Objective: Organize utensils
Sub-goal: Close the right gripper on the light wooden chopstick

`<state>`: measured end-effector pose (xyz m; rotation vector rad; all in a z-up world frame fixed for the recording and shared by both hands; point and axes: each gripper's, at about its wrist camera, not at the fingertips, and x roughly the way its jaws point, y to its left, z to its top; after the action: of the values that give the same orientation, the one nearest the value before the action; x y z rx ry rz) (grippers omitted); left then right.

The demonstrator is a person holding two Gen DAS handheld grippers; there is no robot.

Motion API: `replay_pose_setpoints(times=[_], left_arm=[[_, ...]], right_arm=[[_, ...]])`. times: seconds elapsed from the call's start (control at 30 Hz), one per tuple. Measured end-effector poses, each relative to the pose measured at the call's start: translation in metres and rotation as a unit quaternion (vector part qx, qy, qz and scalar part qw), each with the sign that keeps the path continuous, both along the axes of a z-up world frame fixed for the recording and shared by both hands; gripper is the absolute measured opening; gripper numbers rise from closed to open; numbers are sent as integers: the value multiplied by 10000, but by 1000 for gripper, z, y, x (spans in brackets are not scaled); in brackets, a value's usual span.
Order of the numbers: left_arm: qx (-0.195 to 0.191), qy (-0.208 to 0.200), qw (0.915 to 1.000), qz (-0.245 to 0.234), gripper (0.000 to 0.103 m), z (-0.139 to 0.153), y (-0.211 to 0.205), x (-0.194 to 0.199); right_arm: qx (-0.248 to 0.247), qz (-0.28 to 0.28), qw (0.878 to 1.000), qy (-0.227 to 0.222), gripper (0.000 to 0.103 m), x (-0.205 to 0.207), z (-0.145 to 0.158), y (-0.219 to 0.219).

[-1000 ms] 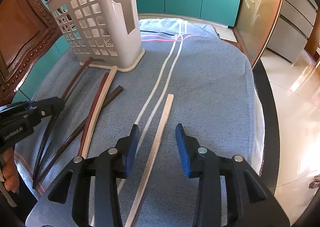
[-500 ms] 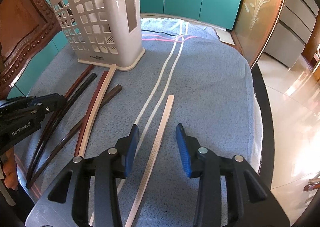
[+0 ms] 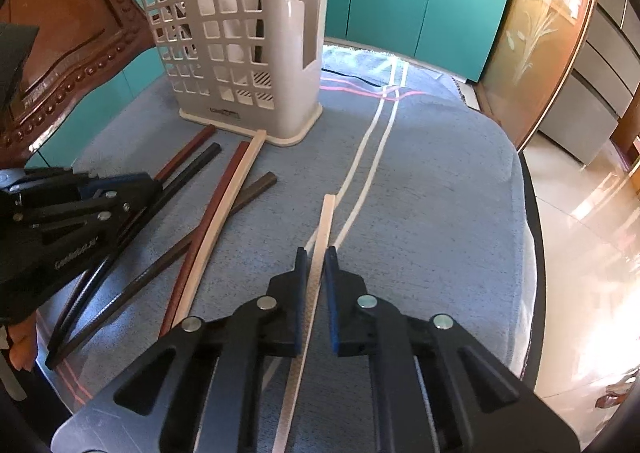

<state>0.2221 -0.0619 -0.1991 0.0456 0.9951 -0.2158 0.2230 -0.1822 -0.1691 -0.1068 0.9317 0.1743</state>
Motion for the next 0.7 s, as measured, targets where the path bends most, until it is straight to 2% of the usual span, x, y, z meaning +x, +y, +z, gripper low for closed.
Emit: replay_pose_setpoints(times=[0.27,0.37,0.4,0.7], left_arm=[[-80,178,9998,-80,7,2,-2,-6],[-49,142,9999,-38,7,2,7,-13],[-32,135,9999,-23,7,2,7,-13],[97,102,9999,90,12,0,2,3]], right_arm=[[147,-85,9998,72,12,3,2,-6],[267,-190,9994,108,24,4,4,-10],[276,-212,9993,108,25,4,5,-12],[0,-126,9998,122,25,-1,0,-6]])
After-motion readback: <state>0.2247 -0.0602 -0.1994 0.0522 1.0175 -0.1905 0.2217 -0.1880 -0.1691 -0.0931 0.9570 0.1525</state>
